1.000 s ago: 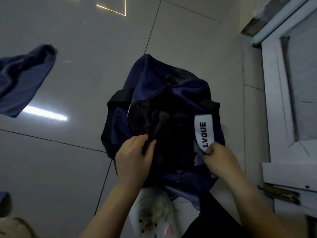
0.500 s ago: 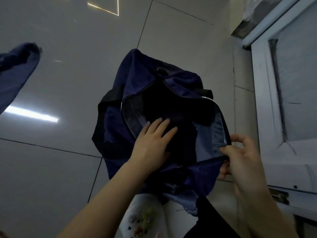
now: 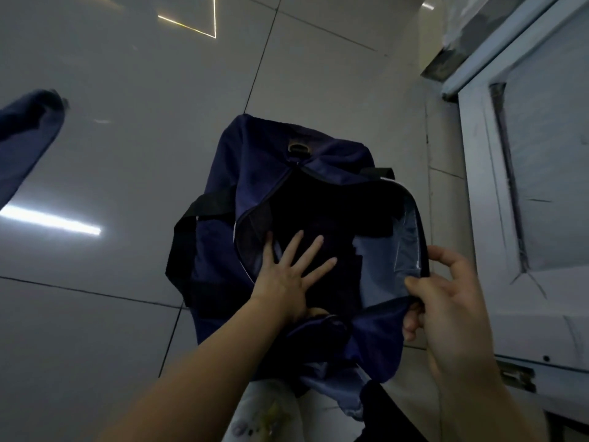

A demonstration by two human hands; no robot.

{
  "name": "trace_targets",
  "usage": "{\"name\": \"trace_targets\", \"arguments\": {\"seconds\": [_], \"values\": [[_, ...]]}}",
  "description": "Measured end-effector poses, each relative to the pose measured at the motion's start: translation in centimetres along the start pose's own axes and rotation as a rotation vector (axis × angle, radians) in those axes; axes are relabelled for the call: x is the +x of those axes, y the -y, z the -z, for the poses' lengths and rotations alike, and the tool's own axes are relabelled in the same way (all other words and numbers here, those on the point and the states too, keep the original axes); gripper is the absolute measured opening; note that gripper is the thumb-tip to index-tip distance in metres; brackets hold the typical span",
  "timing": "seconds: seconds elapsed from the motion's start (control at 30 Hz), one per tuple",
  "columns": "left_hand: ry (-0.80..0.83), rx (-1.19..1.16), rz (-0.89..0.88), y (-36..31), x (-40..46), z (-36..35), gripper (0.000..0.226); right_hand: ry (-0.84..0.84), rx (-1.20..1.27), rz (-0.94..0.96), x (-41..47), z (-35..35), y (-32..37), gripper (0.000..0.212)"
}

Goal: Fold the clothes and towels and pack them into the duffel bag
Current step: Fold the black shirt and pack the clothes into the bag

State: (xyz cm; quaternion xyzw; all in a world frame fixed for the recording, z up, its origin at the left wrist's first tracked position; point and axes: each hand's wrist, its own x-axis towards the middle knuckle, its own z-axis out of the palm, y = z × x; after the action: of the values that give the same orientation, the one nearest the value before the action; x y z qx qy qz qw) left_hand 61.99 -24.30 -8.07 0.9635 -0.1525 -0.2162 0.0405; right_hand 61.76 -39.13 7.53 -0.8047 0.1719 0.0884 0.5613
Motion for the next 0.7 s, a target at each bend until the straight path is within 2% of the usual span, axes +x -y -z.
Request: {"name": "trace_targets", "arguments": {"seconds": [0.13,0.23,0.27,0.37,0.4,0.43,0.5,0.53,0.6,0.7], "values": [[-0.013,-0.026,0.064,-0.7,1.8,-0.7,0.097,-0.055,-0.049,-0.044,0.5,1.1,-1.4,0.035],[-0.001,-0.056,0.033,-0.5,1.3,0.0,0.095,-0.072,-0.089,-0.08,1.2,1.8,-2.1,0.033],[-0.04,-0.088,0.022,-0.3,0.9,0.1,0.091,-0.061,-0.107,-0.085,1.5,1.9,-2.2,0.031],[-0.341,-0.129,-0.036,-0.6,0.0,0.1,0.075,0.004,-0.194,-0.088,2.0,2.0,-2.7,0.028],[-0.332,-0.07,-0.106,-0.9,0.0,0.1,0.072,0.02,-0.23,-0.086,2.0,2.0,-2.8,0.03],[-0.248,-0.007,-0.166,-1.2,0.2,-0.1,0.072,0.027,-0.255,-0.08,2.1,2.0,-2.9,0.031],[-0.018,0.061,-0.15,-2.4,1.3,-0.7,0.08,0.023,-0.274,-0.061,2.0,1.8,-3.0,0.032],[0.041,0.09,-0.122,-2.8,1.8,-0.7,0.084,0.013,-0.278,-0.057,2.1,1.8,-3.0,0.034],[0.099,0.114,-0.102,-3.5,2.3,-1.0,0.09,-0.003,-0.274,-0.056,2.0,1.7,-3.0,0.038],[0.062,0.062,-0.121,-3.1,1.9,-0.9,0.091,-0.012,-0.244,-0.07,2.2,1.7,-2.7,0.04]]}}
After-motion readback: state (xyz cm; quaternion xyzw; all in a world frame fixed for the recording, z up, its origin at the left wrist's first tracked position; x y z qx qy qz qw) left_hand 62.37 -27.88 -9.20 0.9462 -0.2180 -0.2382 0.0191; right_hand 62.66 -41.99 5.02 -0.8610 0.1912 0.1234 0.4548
